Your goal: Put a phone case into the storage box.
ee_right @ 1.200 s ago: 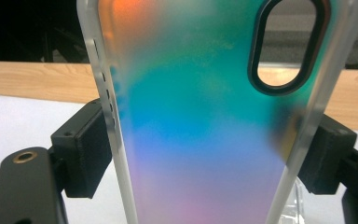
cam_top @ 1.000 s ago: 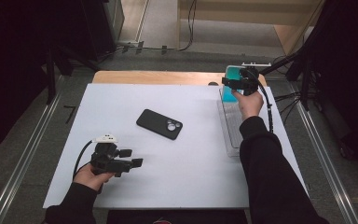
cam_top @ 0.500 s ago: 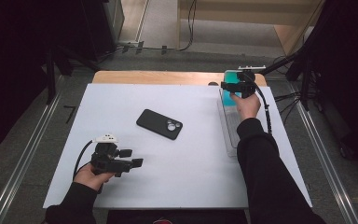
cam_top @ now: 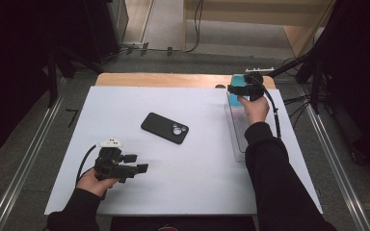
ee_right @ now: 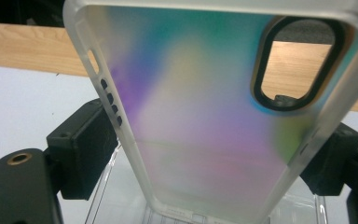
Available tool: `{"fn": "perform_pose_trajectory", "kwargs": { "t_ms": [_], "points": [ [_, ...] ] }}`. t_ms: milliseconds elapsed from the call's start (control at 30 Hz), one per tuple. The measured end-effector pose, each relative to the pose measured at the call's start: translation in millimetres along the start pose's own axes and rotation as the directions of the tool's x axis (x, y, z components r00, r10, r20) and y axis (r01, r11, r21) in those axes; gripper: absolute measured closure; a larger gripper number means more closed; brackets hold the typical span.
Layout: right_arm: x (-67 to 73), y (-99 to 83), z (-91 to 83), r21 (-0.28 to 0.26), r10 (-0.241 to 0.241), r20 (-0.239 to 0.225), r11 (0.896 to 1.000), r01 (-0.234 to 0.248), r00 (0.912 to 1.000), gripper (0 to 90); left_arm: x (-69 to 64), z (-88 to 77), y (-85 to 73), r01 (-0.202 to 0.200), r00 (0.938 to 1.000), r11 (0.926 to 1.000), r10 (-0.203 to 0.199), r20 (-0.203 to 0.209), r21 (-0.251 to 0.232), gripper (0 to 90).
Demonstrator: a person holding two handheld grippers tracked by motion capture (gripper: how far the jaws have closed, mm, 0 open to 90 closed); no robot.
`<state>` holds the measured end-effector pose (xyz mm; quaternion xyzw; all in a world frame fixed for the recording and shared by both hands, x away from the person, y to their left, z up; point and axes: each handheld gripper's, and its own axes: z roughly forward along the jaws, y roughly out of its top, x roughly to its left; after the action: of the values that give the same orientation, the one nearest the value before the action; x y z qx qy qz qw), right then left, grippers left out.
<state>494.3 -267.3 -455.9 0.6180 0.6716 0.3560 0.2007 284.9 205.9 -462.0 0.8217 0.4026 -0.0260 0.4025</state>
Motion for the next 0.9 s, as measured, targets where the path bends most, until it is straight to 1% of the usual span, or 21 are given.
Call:
{"fn": "perform_pose_trajectory", "kwargs": {
  "t_ms": [33, 100, 200, 267, 400, 500, 567, 633, 767, 900],
  "points": [
    [0.0, 0.0, 0.0, 0.005, 0.0, -0.002, 1.0, 0.0, 1.0, 12.5, 0.1, 0.1, -0.1, -0.001, 1.0, 1.0, 0.001, 0.001, -0.002, 29.8],
    [-1.6, 0.0, 0.1, 0.0, 0.017, -0.028, 1.0, -0.017, 0.9995, 9.0, 0.3, 0.0, 0.0, 0.0, 1.0, 1.0, 0.0, 0.0, 0.001, 29.8],
    [-2.5, -0.1, 0.9, 0.003, 0.028, -0.031, 1.0, -0.027, 0.9991, 1.4, 0.3, 0.0, 0.0, -0.001, 1.0, 1.0, 0.001, 0.0, 0.001, 29.8],
    [-2.6, -0.2, 1.0, 0.004, 0.024, -0.029, 1.0, -0.024, 0.9993, 0.0, 0.1, 0.0, -0.1, 0.0, 1.0, 1.0, 0.0, 0.0, 0.0, 29.8],
    [-2.1, 0.0, 0.2, 0.001, 0.01, -0.03, 1.0, -0.01, 0.9995, 0.0, 0.0, 0.3, -0.1, 0.0, 1.0, 1.0, 0.0, 0.0, -0.001, 29.8],
    [-1.1, 0.2, -2.0, 0.009, 0.018, -0.03, 1.0, -0.017, 0.9994, 0.0, 0.2, 0.1, -0.1, 0.0, 1.0, 1.0, 0.0, 0.0, 0.0, 29.9],
    [-0.8, 0.6, -4.4, 0.019, 0.031, -0.041, 0.999, -0.03, 0.9987, 0.0, 0.4, 0.3, 0.0, 0.002, 1.0, 1.0, -0.002, 0.0, -0.001, 29.8],
    [0.7, 1.6, -7.6, 0.025, 0.029, -0.04, 0.999, -0.028, 0.9988, 0.0, 0.3, 0.6, 0.0, 0.001, 1.0, 1.0, -0.001, -0.001, -0.001, 29.8],
    [3.0, 3.8, -14.6, 0.014, 0.012, -0.049, 1.0, -0.012, 0.9987, 0.0, -0.1, 0.6, 0.2, 0.0, 1.0, 1.0, 0.0, -0.001, 0.001, 29.8],
    [4.0, 6.4, -23.6, 0.001, 0.013, -0.054, 1.0, -0.013, 0.9984, 0.0, 0.0, 0.8, 0.5, 0.001, 1.0, 1.0, -0.001, -0.001, -0.001, 29.9]
  ]
}}
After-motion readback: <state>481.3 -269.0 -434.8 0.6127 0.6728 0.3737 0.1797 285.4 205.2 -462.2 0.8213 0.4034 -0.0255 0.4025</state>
